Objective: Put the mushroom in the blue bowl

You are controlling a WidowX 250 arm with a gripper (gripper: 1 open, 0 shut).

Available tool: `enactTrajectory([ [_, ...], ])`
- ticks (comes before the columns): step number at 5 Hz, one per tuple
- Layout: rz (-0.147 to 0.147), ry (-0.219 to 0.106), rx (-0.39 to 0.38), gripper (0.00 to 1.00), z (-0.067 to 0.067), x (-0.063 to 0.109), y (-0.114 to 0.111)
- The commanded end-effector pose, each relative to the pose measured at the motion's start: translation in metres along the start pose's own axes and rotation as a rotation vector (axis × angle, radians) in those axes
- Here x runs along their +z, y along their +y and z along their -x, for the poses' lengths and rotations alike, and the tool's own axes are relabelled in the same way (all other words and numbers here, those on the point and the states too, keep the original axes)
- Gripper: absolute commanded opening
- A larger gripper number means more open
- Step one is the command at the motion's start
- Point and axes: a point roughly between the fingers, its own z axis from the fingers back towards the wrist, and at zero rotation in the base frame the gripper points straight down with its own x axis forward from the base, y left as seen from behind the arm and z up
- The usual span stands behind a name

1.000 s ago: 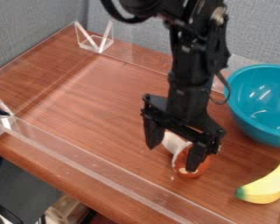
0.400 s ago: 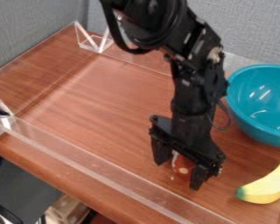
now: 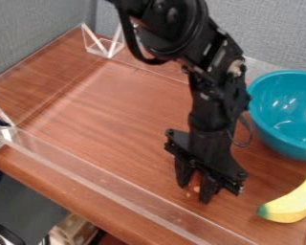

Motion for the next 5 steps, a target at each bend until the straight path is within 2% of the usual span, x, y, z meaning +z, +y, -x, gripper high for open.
enactTrajectory([
  [1,-0.009,-0.039,0.02,0.0,-0.008,0.017,-0.001],
  [3,-0.034,-0.038,0.062,0.0,-0.009,0.028,0.0],
  [4,-0.036,-0.034,0.072,1.0,-0.011,0.026,0.001],
  [5,-0.037,-0.04,0.073,1.0,-0.011,0.027,0.001],
])
